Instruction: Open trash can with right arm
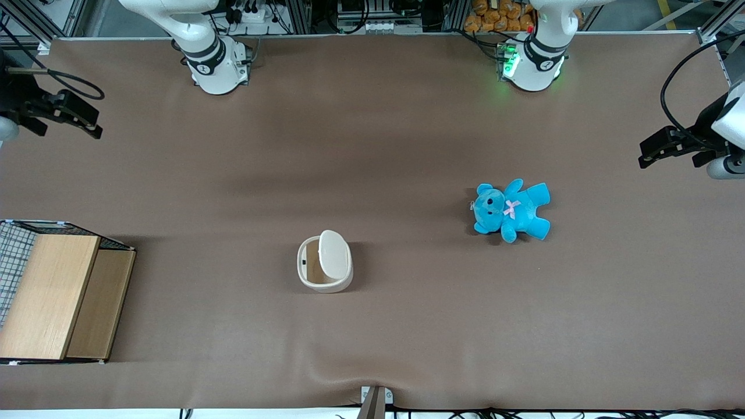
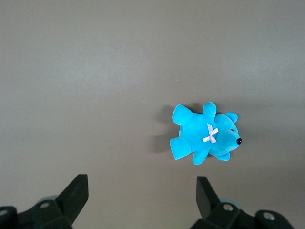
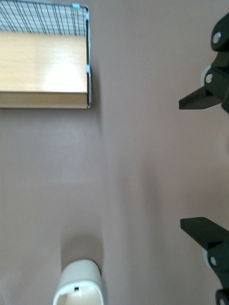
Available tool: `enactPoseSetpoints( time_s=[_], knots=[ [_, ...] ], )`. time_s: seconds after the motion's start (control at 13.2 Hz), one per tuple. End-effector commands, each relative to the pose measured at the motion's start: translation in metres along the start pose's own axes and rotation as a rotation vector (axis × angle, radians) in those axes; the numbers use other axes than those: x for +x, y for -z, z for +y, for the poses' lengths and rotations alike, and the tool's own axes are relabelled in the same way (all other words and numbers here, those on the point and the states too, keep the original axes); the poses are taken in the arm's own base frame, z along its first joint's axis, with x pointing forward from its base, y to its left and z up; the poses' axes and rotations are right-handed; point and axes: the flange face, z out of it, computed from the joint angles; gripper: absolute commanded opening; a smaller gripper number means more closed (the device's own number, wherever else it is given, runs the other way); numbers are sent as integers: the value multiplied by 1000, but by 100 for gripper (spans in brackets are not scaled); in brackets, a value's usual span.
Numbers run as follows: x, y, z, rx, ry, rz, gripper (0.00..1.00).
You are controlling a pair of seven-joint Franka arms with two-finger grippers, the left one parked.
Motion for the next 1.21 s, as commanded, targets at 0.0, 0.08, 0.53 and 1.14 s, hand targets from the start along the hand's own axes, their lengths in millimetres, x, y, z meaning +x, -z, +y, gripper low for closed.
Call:
enactPoseSetpoints(
  time_s=[0.0, 0.08, 0.53, 1.14],
  knots=[
    [4, 2, 4, -24, 6, 17, 100],
    [6, 2, 5, -21, 5, 26, 100],
    [13, 2, 15, 28, 30, 59, 100],
    [13, 0, 14, 46, 30, 53, 100]
  ],
)
